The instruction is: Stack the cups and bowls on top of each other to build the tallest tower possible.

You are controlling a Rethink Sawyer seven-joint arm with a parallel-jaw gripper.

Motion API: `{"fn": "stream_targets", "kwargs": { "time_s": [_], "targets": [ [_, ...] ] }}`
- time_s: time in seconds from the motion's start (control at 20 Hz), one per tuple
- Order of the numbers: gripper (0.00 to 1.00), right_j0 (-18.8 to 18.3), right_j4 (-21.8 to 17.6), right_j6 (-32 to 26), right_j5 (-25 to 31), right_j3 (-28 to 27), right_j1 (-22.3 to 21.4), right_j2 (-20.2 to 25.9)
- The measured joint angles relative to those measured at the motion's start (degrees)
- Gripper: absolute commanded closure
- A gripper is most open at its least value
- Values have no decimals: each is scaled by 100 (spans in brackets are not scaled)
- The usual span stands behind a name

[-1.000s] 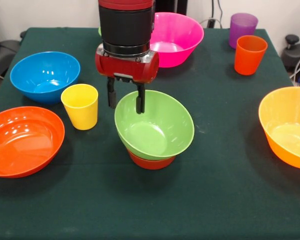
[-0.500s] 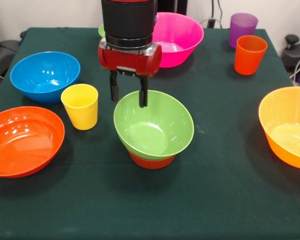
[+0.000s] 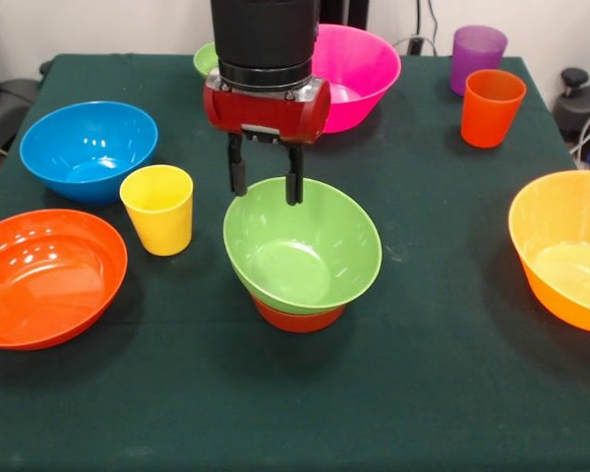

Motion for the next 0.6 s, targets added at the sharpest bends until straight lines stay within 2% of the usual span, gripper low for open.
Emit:
{"fn": "stream_targets", "kwargs": {
  "time_s": [0.6],
  "targets": [
    [0,150,86,0,77,-14,-1,1]
  ]
}}
